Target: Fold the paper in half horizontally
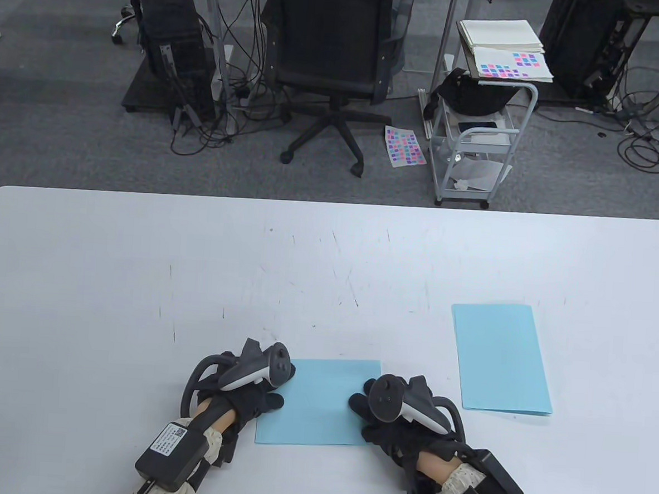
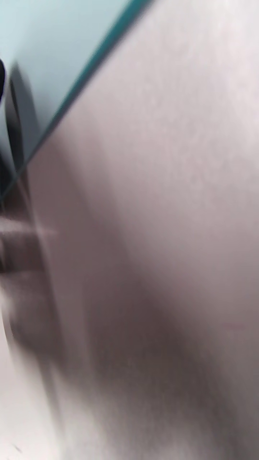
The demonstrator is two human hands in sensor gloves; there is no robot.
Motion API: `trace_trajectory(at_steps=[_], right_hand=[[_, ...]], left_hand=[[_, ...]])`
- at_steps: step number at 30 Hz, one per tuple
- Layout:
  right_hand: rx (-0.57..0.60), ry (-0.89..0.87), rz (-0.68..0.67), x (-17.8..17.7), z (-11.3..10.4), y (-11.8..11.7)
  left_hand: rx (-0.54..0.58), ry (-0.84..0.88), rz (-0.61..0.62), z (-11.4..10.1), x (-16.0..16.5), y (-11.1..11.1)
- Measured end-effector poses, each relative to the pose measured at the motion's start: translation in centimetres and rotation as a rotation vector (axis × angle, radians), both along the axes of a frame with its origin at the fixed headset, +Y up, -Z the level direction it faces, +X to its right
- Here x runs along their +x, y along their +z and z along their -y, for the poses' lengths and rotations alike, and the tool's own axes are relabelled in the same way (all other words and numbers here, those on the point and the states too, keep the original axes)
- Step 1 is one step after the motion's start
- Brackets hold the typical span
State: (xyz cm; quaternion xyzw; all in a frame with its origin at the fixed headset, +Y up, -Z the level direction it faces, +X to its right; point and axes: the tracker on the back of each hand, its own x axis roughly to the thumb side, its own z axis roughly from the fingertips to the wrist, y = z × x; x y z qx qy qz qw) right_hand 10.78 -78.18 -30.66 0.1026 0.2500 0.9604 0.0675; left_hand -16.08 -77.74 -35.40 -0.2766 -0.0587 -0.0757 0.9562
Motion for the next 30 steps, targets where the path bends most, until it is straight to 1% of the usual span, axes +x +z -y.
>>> trace_trajectory(at_steps=[16,19,23,30], right_hand=[[-0.002,-0.003,0.003,0.0,0.0,0.0],[-0.001,-0.004,0.003,0.0,0.0,0.0],[-0.001,-0.006,0.004,0.0,0.0,0.0],[0.000,-0.007,0.003,0.0,0.0,0.0]], left_hand=[[-0.002,-0.009,-0.060,0.0,-2.3,0.2],[0.022,0.000,-0.065,-0.2,-2.4,0.4],[0.106,0.008,-0.076,-1.3,-2.9,0.9],[0.280,0.106,-0.099,-4.0,-3.2,2.6]])
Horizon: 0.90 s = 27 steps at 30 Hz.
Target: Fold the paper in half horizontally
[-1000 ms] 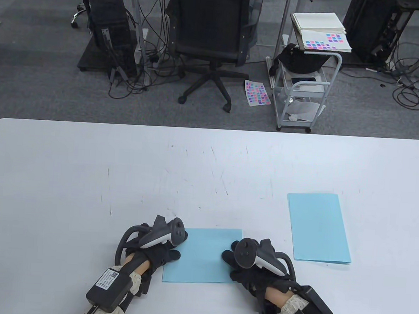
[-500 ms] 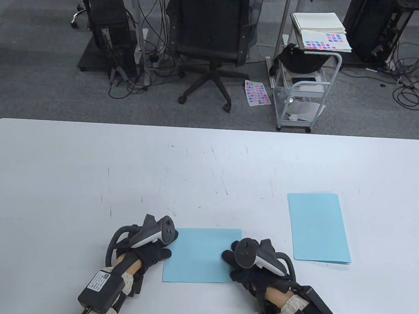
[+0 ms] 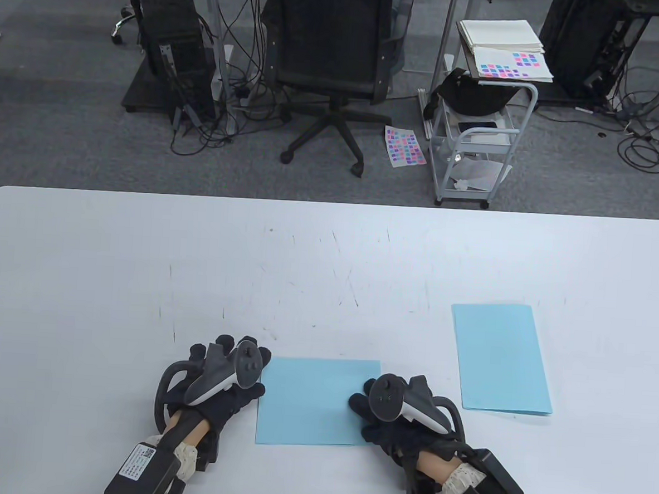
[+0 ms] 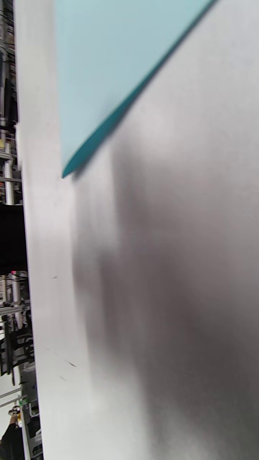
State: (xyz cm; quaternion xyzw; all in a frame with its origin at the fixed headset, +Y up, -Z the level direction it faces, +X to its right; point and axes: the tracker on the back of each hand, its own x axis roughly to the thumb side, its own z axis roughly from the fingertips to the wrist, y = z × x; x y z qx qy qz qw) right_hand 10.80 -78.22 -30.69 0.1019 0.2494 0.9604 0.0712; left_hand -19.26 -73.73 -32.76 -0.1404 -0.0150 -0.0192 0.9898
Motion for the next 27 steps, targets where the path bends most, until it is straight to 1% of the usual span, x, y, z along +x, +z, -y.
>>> trace_trajectory(at_steps=[5,10,21,25,27], right_hand=[[0.000,0.001,-0.001,0.0,0.0,0.0],[0.002,0.003,-0.002,0.0,0.0,0.0],[0.010,-0.003,-0.010,-0.2,-0.2,0.0],[0.017,-0.008,-0.009,-0.5,-0.8,-0.2],[0.041,-0.009,-0.004,-1.0,-1.6,-0.6]], left_hand=[[0.172,0.037,-0.003,-1.2,0.4,1.5],[0.296,0.033,-0.019,-1.4,0.7,2.4],[0.268,0.004,-0.010,-0.7,0.9,2.8],[0.259,-0.004,-0.007,-0.7,0.8,3.0],[0.261,-0.003,-0.008,-0.8,0.6,3.0]])
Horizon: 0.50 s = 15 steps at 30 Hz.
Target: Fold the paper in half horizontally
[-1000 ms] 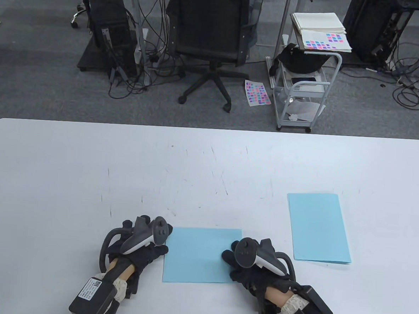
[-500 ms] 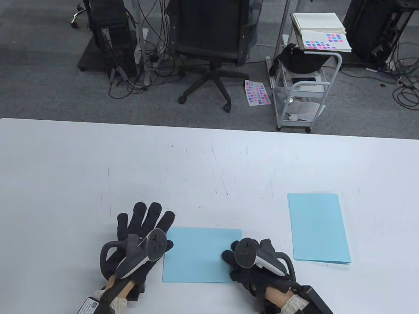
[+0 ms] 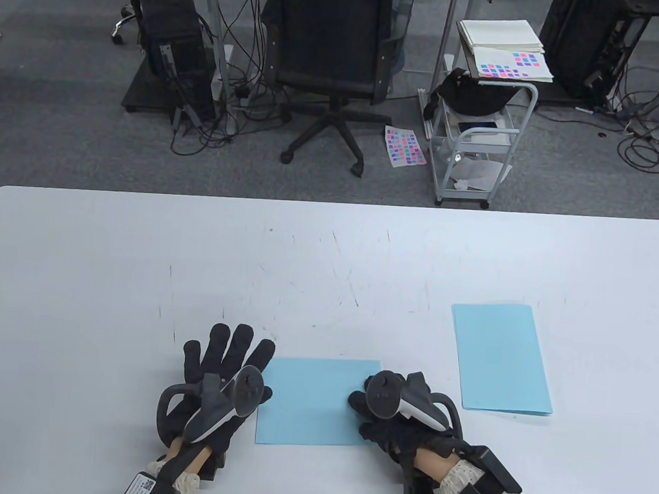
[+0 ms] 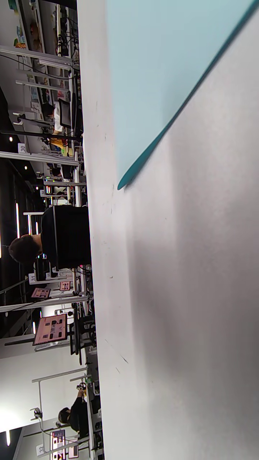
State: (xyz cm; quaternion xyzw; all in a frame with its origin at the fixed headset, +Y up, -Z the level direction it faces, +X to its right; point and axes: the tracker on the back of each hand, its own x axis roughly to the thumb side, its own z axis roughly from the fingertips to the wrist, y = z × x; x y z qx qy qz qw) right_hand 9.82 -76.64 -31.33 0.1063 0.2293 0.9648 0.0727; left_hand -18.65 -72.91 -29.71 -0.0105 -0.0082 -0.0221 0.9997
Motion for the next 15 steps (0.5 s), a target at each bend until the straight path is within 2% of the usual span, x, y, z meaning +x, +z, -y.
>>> trace_trajectory(at_steps=[7,10,15], right_hand=[[0.054,-0.032,0.018,-3.0,-2.6,-2.8],[0.049,-0.035,0.021,-4.2,-2.6,-3.8],[0.010,0.012,0.016,-6.4,-1.3,-5.5]], left_hand=[[0.000,-0.022,0.015,0.0,-0.4,0.2],[0.002,-0.021,0.012,-0.1,-0.6,0.2],[-0.012,0.007,0.006,0.0,-1.2,0.1]])
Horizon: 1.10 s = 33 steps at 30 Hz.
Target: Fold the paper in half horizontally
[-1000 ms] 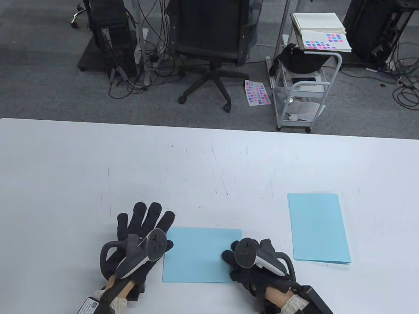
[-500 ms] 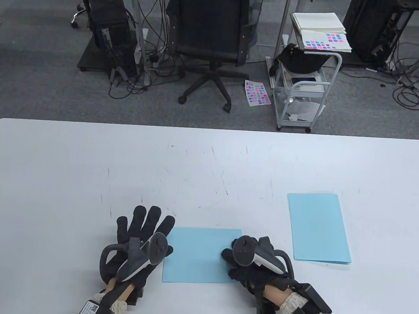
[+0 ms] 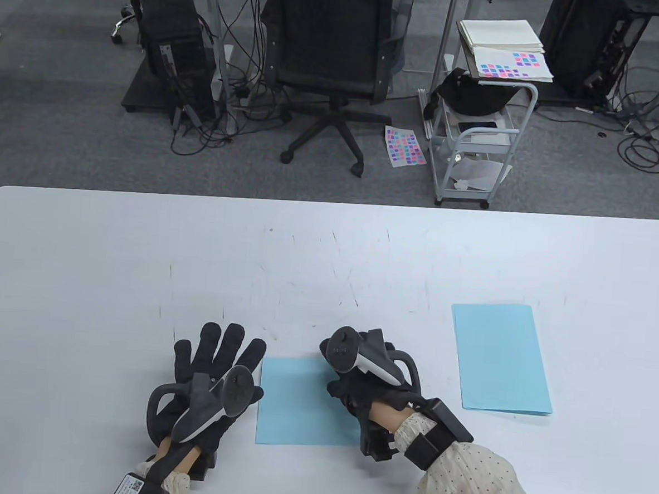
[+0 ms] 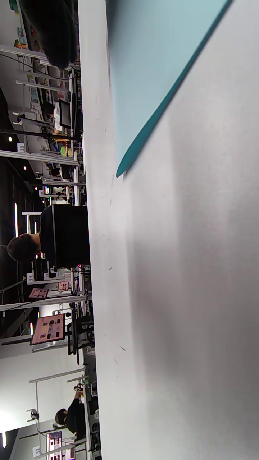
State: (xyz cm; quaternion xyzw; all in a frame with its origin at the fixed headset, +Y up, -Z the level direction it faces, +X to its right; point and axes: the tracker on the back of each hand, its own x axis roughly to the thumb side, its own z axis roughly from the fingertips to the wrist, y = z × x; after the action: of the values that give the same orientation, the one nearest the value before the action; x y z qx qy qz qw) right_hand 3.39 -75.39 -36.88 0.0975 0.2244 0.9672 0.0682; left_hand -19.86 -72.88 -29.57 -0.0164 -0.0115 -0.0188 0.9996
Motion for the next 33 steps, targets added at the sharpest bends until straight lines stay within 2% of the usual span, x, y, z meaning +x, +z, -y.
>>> trace_trajectory(at_steps=[5,7,8,12,24,27,33], right_hand=[[-0.047,0.100,-0.012,-0.6,1.4,-0.7],[-0.071,0.073,-0.008,-0.5,1.3,-1.0],[-0.037,0.070,0.000,-0.6,1.3,-1.0],[-0.025,0.106,-0.021,-0.9,1.1,-1.6],[-0.050,0.142,0.026,-0.5,1.1,-3.1],[-0.093,0.140,0.032,-0.1,1.2,-3.1],[-0.050,0.090,0.073,0.7,0.0,-3.1]], left_hand=[[0.001,-0.015,0.006,-0.1,0.0,0.0],[0.003,-0.012,0.007,-0.1,-0.1,0.0],[0.004,-0.013,0.007,0.0,-0.1,0.0],[0.004,-0.010,0.004,-0.1,-0.2,0.0],[-0.014,0.007,-0.008,0.0,-0.8,0.0],[-0.024,0.010,-0.008,0.1,-0.9,-0.1],[-0.030,0.018,-0.014,0.1,-1.3,-0.1]])
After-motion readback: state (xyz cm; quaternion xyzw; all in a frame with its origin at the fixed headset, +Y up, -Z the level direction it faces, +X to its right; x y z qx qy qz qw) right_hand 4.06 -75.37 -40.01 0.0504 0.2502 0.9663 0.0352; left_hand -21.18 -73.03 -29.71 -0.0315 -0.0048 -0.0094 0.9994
